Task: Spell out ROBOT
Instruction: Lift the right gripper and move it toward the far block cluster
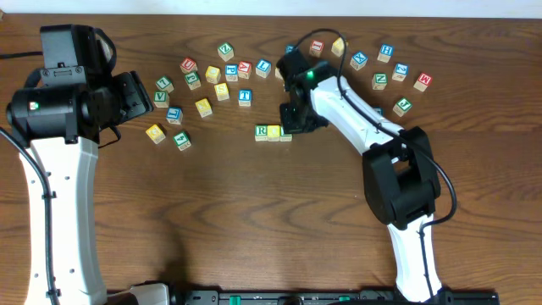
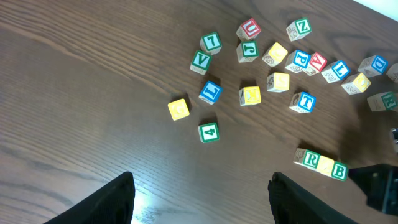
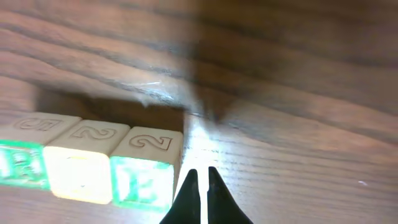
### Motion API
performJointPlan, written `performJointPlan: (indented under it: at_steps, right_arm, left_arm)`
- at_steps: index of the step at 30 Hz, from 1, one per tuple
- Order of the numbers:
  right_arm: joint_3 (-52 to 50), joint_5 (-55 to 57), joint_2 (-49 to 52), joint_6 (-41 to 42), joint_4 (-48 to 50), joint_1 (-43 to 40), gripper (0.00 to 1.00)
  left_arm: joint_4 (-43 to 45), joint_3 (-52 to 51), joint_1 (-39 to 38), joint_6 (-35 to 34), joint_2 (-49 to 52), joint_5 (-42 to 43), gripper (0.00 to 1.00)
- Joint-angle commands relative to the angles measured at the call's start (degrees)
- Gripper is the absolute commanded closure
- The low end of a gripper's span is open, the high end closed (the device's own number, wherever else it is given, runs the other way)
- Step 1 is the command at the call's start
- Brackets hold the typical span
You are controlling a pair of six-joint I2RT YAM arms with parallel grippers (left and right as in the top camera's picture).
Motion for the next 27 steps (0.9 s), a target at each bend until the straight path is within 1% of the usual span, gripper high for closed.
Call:
performJointPlan:
  at_steps: [1, 4, 9, 11, 14, 18, 21, 22, 24, 27]
  right_arm:
    - [5.9, 2.3, -1.1, -0.9, -2.7, -1.2, 0.98]
    - [10.8, 2.1, -1.1, -2.4, -6.2, -2.3, 0.93]
    - [17.6, 1.7, -1.1, -3.8, -9.0, -2.0, 0.71]
    - [19.6, 1.7, -1.1, -3.7, -9.0, -1.5, 0.65]
    - [22.7, 1.4, -1.1, -3.7, -8.8, -1.5, 0.57]
    - [26.1, 0.3, -1.1, -3.8, -8.7, -1.5, 0.53]
    - [26.3, 0.0, -1.1, -3.7, -6.2, -0.6, 0.50]
    - [26.3, -0.1, -1.1, -2.7, -4.2, 0.5, 0.46]
    - [26.2, 0.5, -1.1, 0.2, -1.9, 1.4, 0.46]
    - [26.1, 0.5, -0.9, 1.6, 1.6, 2.4, 0.46]
  left_arm:
    - [-0.1, 0.0, 0.2, 0.5, 0.2, -0.1, 0.32]
    - [-0.1, 0.0, 0.2, 0.5, 0.2, -0.1, 0.32]
    - [0.0, 0.0, 0.2, 0.5, 0.2, -0.1, 0.32]
    - [0.0, 0.0, 0.2, 0.5, 0.2, -0.1, 0.32]
    - [0.0, 0.0, 0.2, 0.5, 0.2, -0.1, 0.32]
    - [0.0, 0.0, 0.2, 0.5, 0.2, -0.1, 0.32]
    - [0.0, 0.0, 0.2, 0.5, 0.2, -0.1, 0.32]
    - [0.0, 0.0, 0.2, 0.5, 0.2, -0.1, 0.32]
    - [0.2, 0.0, 0.2, 0.5, 0.2, -0.1, 0.32]
    - [0.3, 0.0, 0.2, -0.8, 0.2, -0.1, 0.32]
